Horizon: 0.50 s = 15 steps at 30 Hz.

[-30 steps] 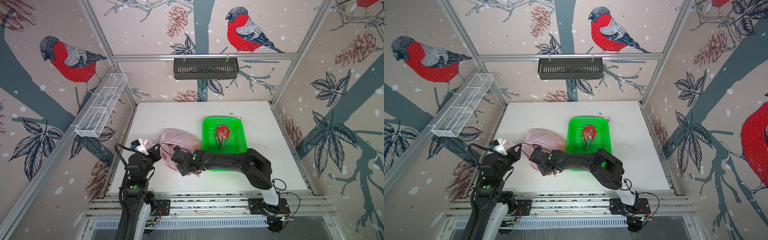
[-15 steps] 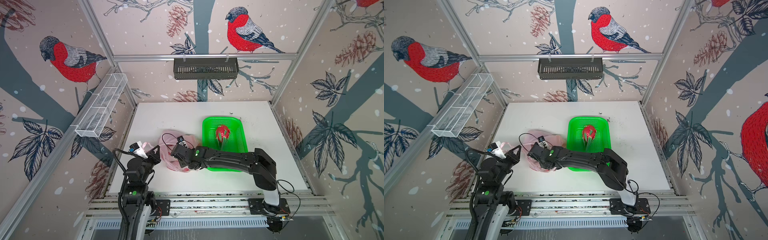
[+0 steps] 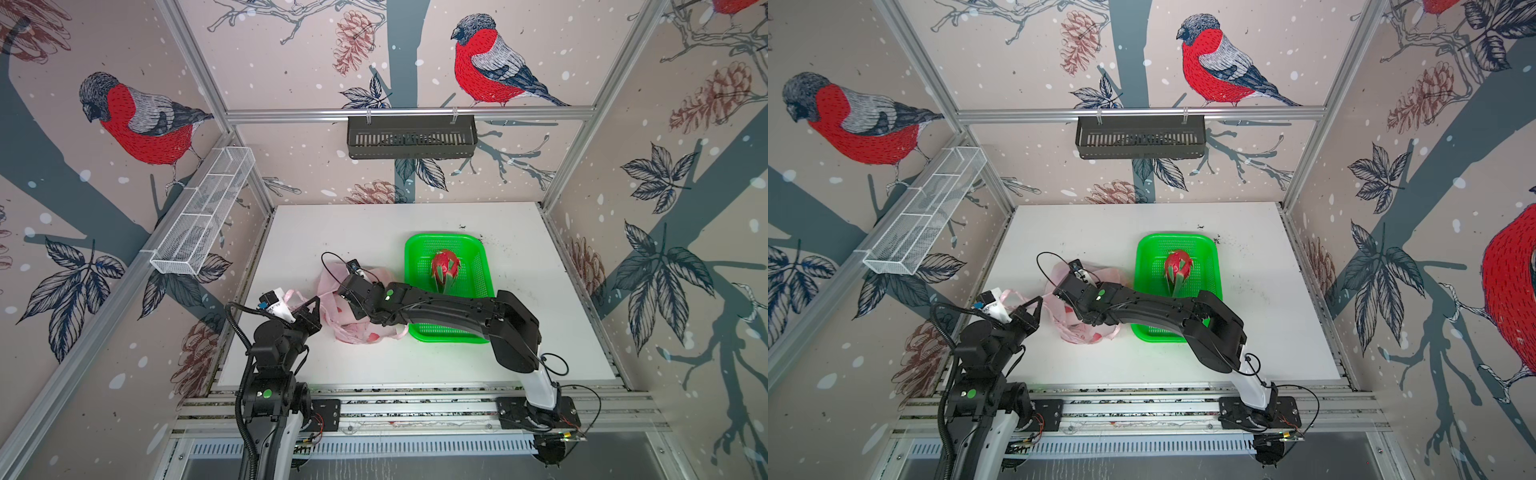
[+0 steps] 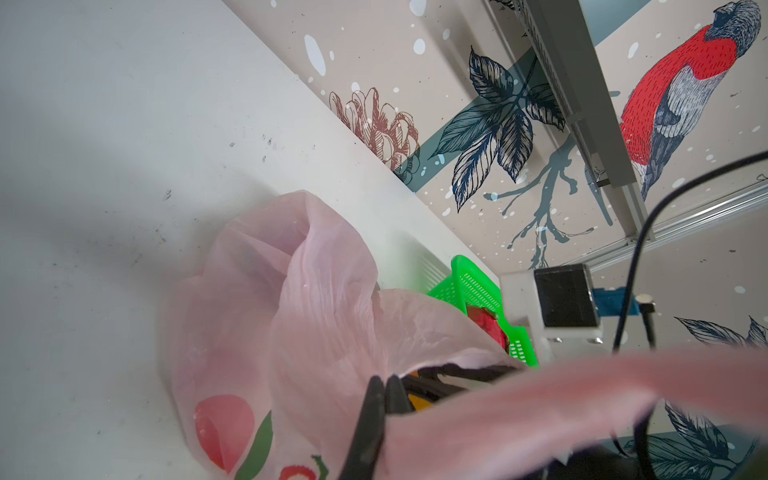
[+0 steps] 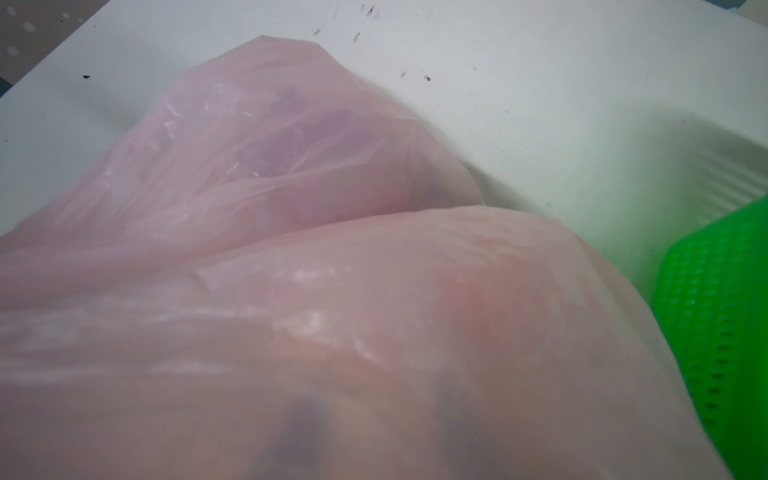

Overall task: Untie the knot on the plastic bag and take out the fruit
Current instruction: 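Push the right gripper down into the pink bag toward the orange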

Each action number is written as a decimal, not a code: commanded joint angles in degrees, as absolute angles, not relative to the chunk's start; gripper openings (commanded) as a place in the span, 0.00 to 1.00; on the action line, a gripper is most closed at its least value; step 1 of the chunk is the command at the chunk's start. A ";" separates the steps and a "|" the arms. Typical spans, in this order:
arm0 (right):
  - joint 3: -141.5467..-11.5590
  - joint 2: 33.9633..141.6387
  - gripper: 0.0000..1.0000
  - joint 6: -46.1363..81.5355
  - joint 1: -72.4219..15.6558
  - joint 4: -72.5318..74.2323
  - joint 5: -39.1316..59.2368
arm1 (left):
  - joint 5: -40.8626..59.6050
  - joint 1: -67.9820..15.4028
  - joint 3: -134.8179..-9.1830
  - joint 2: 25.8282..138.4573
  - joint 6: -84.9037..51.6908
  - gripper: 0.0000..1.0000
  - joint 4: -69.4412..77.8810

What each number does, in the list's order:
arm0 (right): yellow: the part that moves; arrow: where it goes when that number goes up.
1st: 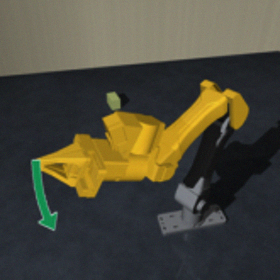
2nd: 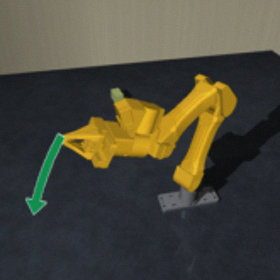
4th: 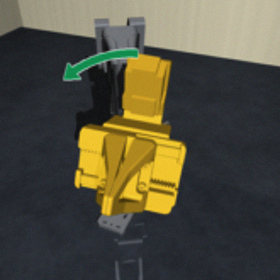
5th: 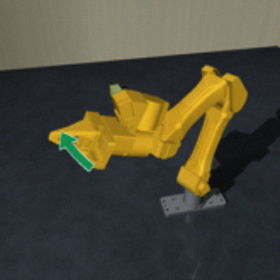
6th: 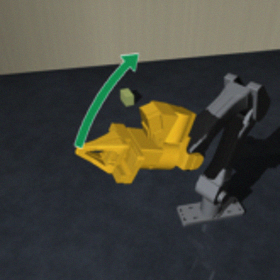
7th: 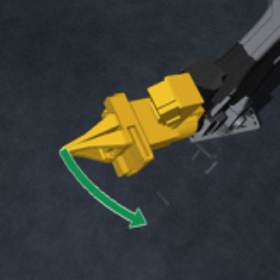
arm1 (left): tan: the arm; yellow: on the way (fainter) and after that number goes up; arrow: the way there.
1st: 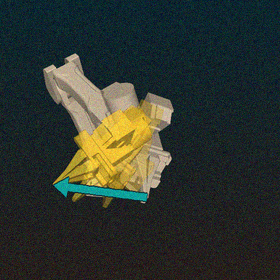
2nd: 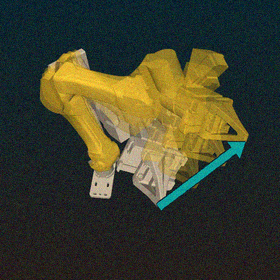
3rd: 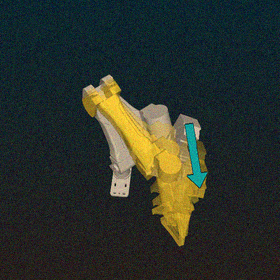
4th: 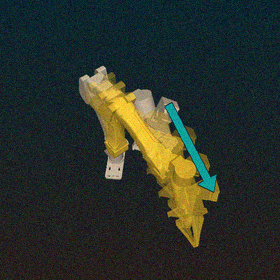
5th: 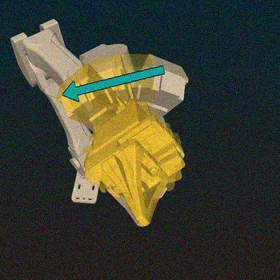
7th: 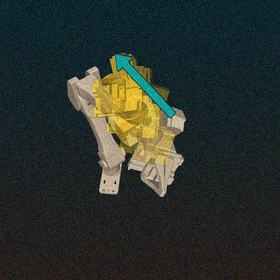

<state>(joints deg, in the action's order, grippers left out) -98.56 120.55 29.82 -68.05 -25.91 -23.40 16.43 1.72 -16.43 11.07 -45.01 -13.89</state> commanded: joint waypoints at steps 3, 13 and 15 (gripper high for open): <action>-101.25 122.98 0.54 30.21 -67.68 -26.03 -27.27 | 15.73 1.72 -16.00 10.02 -46.83 0.00 -12.61; -109.01 128.60 0.66 33.79 -66.11 -31.93 -32.17 | 16.26 1.67 -17.82 9.62 -46.49 0.00 -13.38; -109.26 128.97 0.67 34.46 -65.79 -31.99 -32.46 | 16.43 1.72 -18.17 9.49 -46.49 0.00 -13.53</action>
